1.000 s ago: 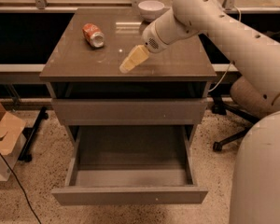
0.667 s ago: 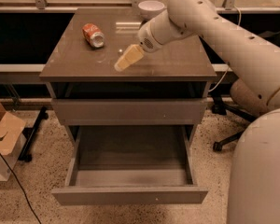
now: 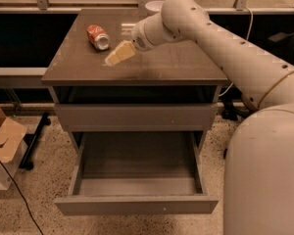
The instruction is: Place coke can into middle drawer
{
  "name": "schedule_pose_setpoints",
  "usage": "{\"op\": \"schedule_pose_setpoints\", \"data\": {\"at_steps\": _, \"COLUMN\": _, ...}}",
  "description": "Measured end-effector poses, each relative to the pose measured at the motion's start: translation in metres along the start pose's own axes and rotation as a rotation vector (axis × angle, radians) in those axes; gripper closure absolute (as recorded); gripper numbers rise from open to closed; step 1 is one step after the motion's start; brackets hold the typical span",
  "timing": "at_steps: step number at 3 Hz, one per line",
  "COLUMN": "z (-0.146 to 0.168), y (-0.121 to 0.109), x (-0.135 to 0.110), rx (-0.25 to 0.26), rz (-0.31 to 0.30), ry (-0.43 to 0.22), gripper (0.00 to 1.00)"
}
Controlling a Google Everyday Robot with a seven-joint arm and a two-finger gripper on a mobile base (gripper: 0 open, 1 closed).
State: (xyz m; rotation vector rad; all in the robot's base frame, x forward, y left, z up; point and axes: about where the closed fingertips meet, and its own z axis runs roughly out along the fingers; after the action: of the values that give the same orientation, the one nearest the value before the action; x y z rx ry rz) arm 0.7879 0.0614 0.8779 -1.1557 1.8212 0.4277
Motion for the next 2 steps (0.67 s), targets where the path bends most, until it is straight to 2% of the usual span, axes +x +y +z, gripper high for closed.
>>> {"op": "schedule_pose_setpoints", "data": {"at_steps": 1, "z": 0.025, "y": -0.004, "x": -0.015, "rx": -0.004, "rz": 0.017, "ry": -0.047, "gripper": 0.00}}
{"op": "schedule_pose_setpoints", "data": {"at_steps": 2, "z": 0.057, "y": -0.009, "x": -0.033, "rx": -0.033, "rz": 0.036, "ry": -0.095, "gripper": 0.00}}
